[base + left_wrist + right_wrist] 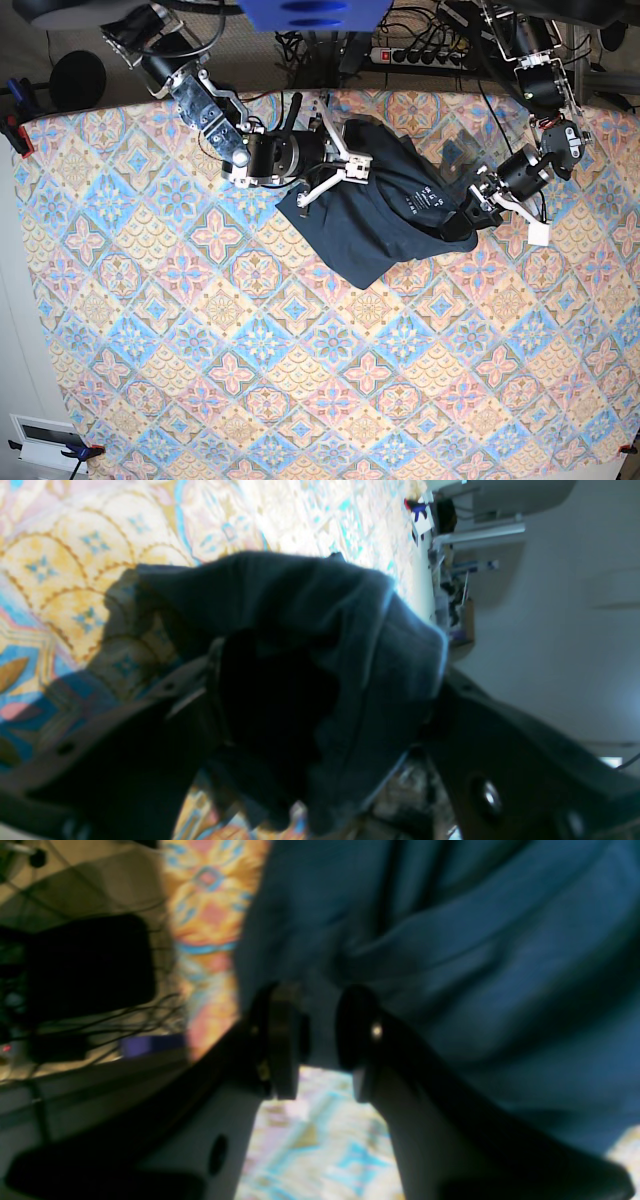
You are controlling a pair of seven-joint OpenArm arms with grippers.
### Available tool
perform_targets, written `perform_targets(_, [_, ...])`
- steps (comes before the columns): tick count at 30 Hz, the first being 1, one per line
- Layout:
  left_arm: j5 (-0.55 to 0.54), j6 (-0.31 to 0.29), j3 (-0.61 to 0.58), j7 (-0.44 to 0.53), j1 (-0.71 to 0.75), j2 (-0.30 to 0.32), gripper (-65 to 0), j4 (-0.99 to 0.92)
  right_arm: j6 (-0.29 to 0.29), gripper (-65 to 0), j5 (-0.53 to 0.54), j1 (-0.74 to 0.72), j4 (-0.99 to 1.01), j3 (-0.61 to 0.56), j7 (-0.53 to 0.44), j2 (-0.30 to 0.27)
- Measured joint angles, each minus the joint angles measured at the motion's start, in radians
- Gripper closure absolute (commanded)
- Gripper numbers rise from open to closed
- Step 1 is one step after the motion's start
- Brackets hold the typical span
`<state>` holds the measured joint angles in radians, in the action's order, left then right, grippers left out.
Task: Layout the t-shirt on the table in an organized manner, then fold the t-shirt properly
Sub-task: 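Grasp the shirt with both grippers and pull it into a bundle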
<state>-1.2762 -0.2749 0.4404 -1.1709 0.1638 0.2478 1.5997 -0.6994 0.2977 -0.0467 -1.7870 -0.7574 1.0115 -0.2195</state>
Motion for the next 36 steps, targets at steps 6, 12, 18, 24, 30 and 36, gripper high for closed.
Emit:
perform_targets(6, [0.248, -0.002, 0.003, 0.004, -0.001, -0.021, -37.4, -0.027, -0.003, -15.7, 0.002, 0.006, -0.066, 0.001, 0.002, 0.000])
perform_targets(12, [0.335, 0.000, 0.001, -0.055, 0.000, -0.026, -38.0, -0.089, 0.000, -15.7, 0.002, -0.053, -0.121, 0.047, -0.014, 0.005])
perform_targets(18, [0.339, -0.006, -0.014, -0.080, 0.076, 0.035, -40.0, -0.013, 0.005, -15.7, -0.003, -0.044, -0.118, 0.155, 0.003, -0.013])
perform_targets(24, [0.318, -0.010, -0.050, -0.109, 0.072, 0.048, -49.9, 0.154, -0.003, -15.7, 0.005, -0.045, -0.118, 0.160, -0.006, -0.002])
perform_targets(30, [0.194, -0.003, -0.017, -0.126, 0.046, 0.011, -46.5, 0.235, -0.003, -15.7, 0.003, -0.043, -0.114, 0.264, -0.007, 0.001])
perform_targets(36, [0.178, -0.007, -0.106, -0.116, -0.037, -0.061, -39.1, 0.183, 0.002, -15.7, 0.000, -0.047, -0.079, 0.372, -0.008, -0.002])
